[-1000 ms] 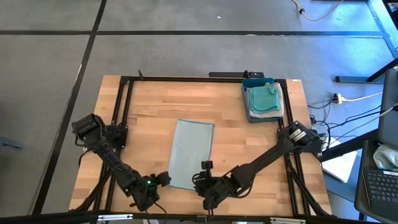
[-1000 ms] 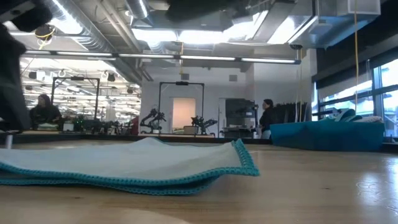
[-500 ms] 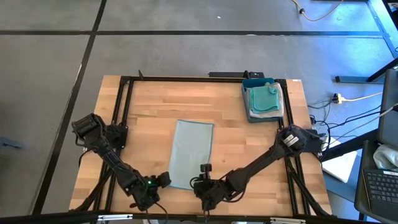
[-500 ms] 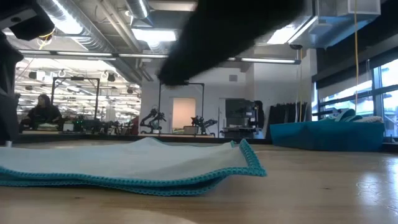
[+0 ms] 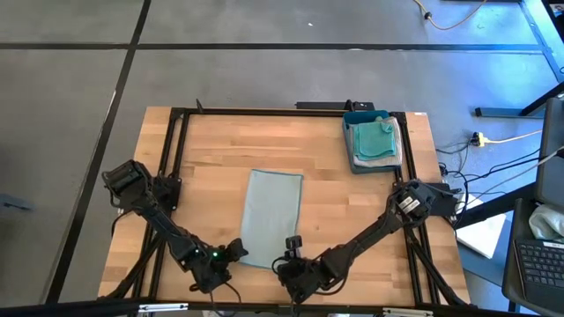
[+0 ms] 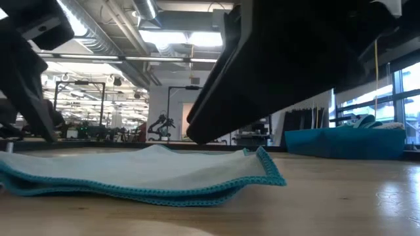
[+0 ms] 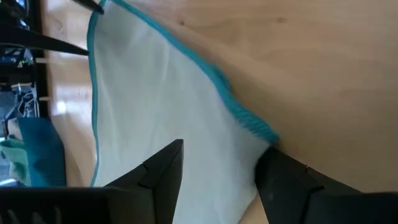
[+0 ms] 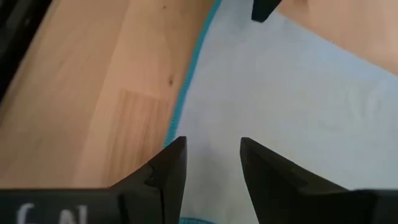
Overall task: Fold microfiber towels
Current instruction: Fold the light blue microfiber cloth
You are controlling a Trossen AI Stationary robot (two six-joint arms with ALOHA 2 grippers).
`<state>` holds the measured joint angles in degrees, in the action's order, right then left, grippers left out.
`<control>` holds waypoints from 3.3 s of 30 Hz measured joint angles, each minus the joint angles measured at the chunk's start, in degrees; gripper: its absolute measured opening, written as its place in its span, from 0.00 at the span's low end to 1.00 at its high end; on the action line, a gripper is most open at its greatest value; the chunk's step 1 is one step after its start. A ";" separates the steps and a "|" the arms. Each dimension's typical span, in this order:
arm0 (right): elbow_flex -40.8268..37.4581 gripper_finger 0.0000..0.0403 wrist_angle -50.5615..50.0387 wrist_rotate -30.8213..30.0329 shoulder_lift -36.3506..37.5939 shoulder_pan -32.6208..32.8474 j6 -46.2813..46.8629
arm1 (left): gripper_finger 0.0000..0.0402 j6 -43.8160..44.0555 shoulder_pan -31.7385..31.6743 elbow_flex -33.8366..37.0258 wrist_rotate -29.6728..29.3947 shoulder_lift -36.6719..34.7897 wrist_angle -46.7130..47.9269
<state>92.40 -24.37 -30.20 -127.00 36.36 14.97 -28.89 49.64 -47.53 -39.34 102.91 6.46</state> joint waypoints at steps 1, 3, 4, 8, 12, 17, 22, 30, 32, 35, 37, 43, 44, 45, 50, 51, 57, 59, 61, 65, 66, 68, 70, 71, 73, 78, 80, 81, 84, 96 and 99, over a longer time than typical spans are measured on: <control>0.00 0.38 0.02 -0.15 0.00 0.00 0.01 | 0.45 -0.15 -0.36 0.00 -0.06 0.00 -0.01; 0.00 0.38 0.03 -0.17 0.00 0.00 0.37 | 0.45 -0.19 -1.05 0.00 -0.57 0.00 0.00; 0.02 0.38 0.05 -0.19 0.00 0.00 1.07 | 0.45 -0.19 -1.22 0.00 -0.62 0.00 0.02; 0.00 0.38 -0.46 -0.18 0.00 0.00 2.63 | 0.45 -0.22 -0.69 0.00 -0.70 0.00 0.55; 0.00 0.38 -0.88 -0.19 0.00 0.00 3.69 | 0.45 -0.75 1.01 0.00 -3.56 0.00 0.56; 0.01 0.38 -0.91 -0.19 0.00 0.00 4.31 | 0.45 -4.58 3.77 -0.04 -12.26 -0.06 0.49; 0.00 0.38 -0.86 -0.19 0.00 0.00 4.32 | 0.45 -1.90 3.98 -0.07 -13.13 -0.11 0.43; 0.01 0.38 -0.79 -0.17 0.00 0.00 4.48 | 0.45 3.54 4.00 -0.09 -11.81 -0.11 0.42; 0.02 0.38 -0.77 -0.19 0.00 0.13 4.32 | 0.45 4.82 4.00 -0.09 -11.55 -0.11 0.44; 0.02 0.38 -0.77 -0.18 0.00 0.59 3.63 | 0.45 4.87 4.00 -0.09 -12.20 -0.11 0.31; 0.02 0.38 -0.77 -0.18 0.00 0.91 2.76 | 0.43 4.82 4.00 -0.11 -12.53 -0.15 0.14; 0.02 0.38 -0.77 -0.19 0.00 0.98 3.19 | 0.27 6.97 4.00 -0.11 -9.85 -0.17 -0.33; 0.02 0.38 -0.77 -0.19 0.00 0.93 3.45 | 0.23 7.49 4.00 -0.11 -8.51 -0.17 -0.33; 0.02 0.38 -0.77 -0.20 0.00 0.92 3.79 | 0.19 7.76 4.00 -0.11 -6.72 -0.17 -0.34; 0.02 0.38 -0.77 -0.17 0.00 0.97 4.14 | 0.05 8.18 4.05 -0.11 -2.37 -0.17 -0.33; 0.02 0.38 -0.77 -0.18 0.00 0.98 4.30 | 0.03 8.62 4.05 -0.13 -2.35 -0.17 -0.31; 0.02 0.38 -0.77 0.06 0.00 0.96 4.47 | 0.01 9.28 4.05 -0.14 -3.60 -0.17 -0.39; 0.02 0.38 -0.82 1.22 0.00 0.94 4.44 | 0.00 9.27 4.03 -0.39 -4.63 -0.17 -0.49; 0.06 0.38 -1.79 2.59 0.00 0.98 4.38 | 0.00 9.28 4.03 -1.16 -5.49 -0.17 -0.48; 1.07 0.38 -7.84 3.05 0.02 1.67 4.41 | 0.00 9.11 3.97 -3.65 -9.30 -0.17 1.00; 1.83 0.38 -8.47 2.94 0.02 1.89 4.17 | 0.00 9.03 3.78 -4.49 -10.55 -0.17 1.90; 3.36 0.38 -8.38 2.87 0.23 2.21 2.43 | 0.00 9.04 3.16 -6.17 -12.39 -0.17 4.37; 4.15 0.38 -8.04 2.85 0.36 2.50 0.94 | 0.00 9.10 2.35 -7.78 -13.95 -0.17 6.38; 4.17 0.38 -8.01 2.85 0.37 2.63 0.89 | 0.00 9.21 1.92 -8.48 -14.82 -0.20 7.02; 4.09 0.38 -8.38 2.84 0.33 2.85 1.27 | 0.00 9.34 1.24 -9.71 -16.63 -0.20 8.22; 3.85 0.38 -8.35 1.30 0.33 2.97 9.11 | 0.00 9.06 0.04 -12.52 -22.09 -0.20 9.78; 3.76 0.38 -8.37 0.98 0.33 2.96 11.93 | 0.00 9.07 -0.51 -13.48 -22.47 -0.20 10.38; 3.76 0.38 -8.33 0.67 0.33 2.95 12.95 | 0.00 9.06 -0.79 -13.95 -22.55 -0.20 10.91; 3.76 0.40 -8.49 0.22 -0.05 2.95 14.64 | 0.00 9.14 -1.47 -14.79 -23.58 -0.20 12.38; 3.67 0.68 -10.53 -1.91 -1.40 2.95 17.48 | 0.00 9.94 -2.40 -15.41 -27.91 -2.74 15.64; 3.67 0.69 -11.67 -5.99 -1.59 2.83 17.29 | 0.00 11.54 -2.38 -15.41 -27.93 -3.92 15.60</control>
<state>96.07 -36.05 -36.20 -128.59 39.19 32.26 -17.36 47.27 -62.94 -67.27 99.00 22.06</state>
